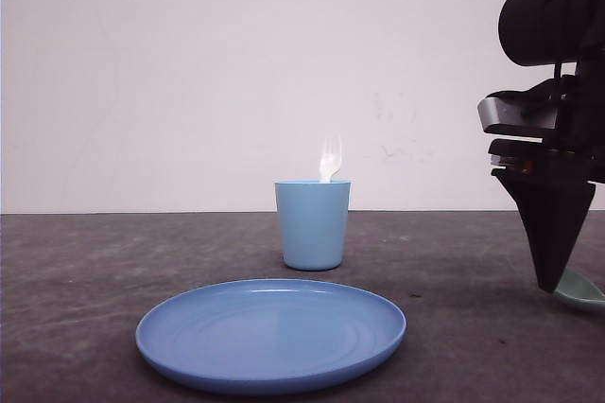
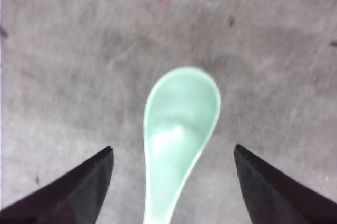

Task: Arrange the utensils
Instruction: 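Lower the right gripper onto the mint-green spoon and close on it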

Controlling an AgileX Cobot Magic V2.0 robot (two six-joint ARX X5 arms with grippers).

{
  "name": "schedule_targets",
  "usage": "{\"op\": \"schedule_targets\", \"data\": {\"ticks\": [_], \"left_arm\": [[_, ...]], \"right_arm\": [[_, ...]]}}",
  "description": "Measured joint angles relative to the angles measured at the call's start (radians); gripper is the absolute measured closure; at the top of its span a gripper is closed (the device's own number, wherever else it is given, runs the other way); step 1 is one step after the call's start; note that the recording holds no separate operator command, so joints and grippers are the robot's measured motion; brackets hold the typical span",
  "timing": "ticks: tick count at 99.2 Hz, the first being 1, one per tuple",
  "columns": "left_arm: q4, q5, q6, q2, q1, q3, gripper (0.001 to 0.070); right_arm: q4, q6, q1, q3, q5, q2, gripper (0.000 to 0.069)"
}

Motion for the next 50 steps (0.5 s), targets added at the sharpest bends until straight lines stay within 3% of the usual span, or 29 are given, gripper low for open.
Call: {"op": "schedule_targets", "data": {"ticks": [50], "left_arm": [[0.000,0.000,0.000,0.000,0.000,0.000,0.0470]], "right_arm": [[0.077,0.007,0.000,0.000,0.004,0.015,0.0236]]}}
